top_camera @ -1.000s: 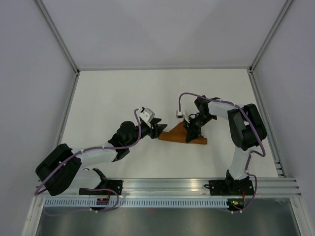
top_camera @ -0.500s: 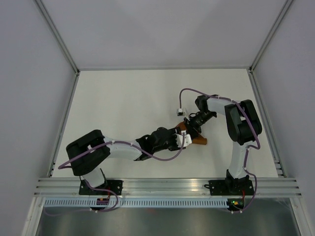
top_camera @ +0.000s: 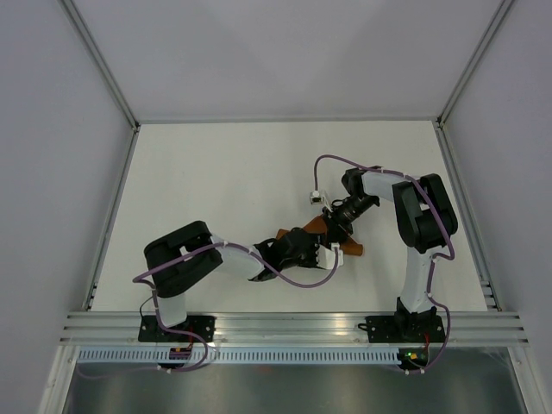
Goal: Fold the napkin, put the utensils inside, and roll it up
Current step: Roll the napkin with the utensil
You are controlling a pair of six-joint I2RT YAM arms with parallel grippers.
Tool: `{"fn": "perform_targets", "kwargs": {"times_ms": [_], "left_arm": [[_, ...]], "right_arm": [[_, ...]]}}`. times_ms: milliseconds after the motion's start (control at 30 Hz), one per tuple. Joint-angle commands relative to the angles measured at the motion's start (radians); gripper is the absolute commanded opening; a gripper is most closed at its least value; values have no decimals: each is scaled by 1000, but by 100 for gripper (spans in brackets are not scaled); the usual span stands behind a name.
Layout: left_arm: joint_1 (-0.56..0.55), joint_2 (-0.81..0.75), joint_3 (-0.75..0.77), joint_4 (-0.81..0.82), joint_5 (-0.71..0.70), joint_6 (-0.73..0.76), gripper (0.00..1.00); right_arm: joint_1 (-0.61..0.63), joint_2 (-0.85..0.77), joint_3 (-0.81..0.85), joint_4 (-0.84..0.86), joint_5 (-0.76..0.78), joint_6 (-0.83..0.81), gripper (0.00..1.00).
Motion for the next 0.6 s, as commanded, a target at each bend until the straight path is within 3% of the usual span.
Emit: {"fn": "perform_targets", "kwargs": {"times_ms": [0, 267, 567], "left_arm": [[-5, 42, 23, -85, 4, 58, 57], [-4, 68, 69, -226, 44, 17, 29], [-1, 69, 123, -356, 145, -64, 17]], "right_arm": [[-1, 78, -22, 71, 156, -59, 18], [-2, 81, -12, 57, 151, -64, 18], [-17, 1, -4, 33, 133, -56, 45]]}}
